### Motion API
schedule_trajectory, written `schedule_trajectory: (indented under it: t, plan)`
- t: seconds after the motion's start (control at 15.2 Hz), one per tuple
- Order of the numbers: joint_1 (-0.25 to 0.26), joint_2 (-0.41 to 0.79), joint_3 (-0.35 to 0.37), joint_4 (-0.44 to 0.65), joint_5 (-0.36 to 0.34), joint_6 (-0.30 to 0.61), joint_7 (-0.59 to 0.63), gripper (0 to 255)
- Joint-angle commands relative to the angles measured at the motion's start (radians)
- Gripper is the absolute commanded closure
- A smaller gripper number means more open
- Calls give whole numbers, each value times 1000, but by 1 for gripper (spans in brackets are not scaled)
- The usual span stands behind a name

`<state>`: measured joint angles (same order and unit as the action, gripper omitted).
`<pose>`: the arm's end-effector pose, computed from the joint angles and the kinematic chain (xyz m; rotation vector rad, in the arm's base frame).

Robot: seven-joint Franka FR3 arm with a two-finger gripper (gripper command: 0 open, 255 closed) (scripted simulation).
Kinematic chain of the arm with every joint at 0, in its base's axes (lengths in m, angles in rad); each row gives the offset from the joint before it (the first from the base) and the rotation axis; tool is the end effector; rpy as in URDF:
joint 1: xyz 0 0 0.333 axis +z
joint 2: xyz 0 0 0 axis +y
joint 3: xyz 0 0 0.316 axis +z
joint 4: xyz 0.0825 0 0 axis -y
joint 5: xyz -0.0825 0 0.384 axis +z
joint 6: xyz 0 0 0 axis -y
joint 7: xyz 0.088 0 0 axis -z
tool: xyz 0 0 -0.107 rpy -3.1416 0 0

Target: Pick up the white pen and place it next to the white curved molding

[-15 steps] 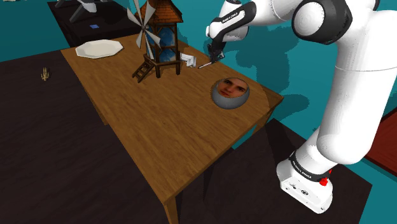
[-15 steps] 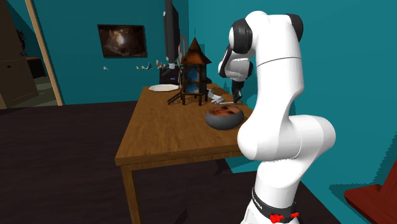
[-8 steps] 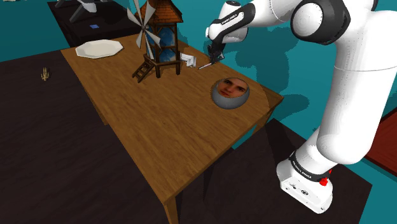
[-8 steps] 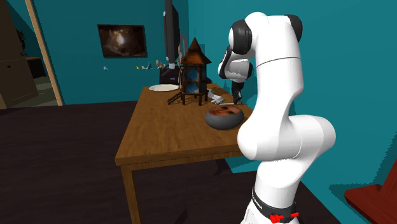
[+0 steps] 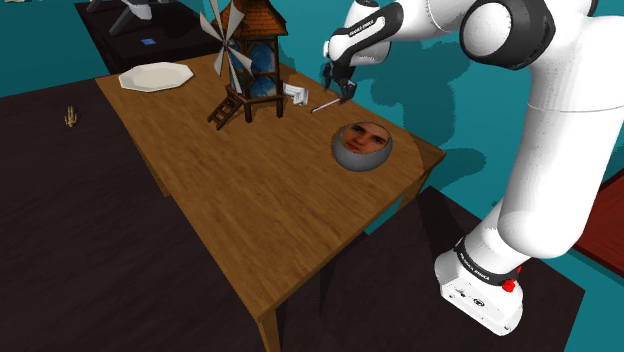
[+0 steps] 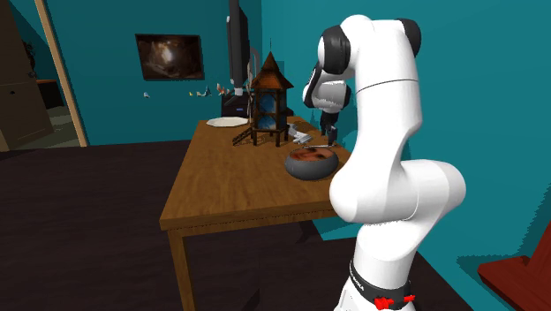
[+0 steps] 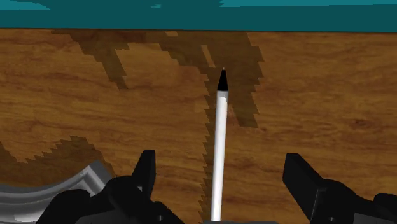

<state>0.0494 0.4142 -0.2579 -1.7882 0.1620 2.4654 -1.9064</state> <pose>0.6625 -0.1235 0.3566 1.9978 2.1006 0.2244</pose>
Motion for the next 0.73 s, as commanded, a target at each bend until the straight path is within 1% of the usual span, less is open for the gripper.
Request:
schedule_trajectory:
  t: [0.0,0.13,0.66]
  plan:
    - [6,-38,-8,-7,-13,-30,6,0]
    - [14,-84,-16,-12,-30,-68,17,0]
    - [14,-84,-16,-12,-30,-68,17,0]
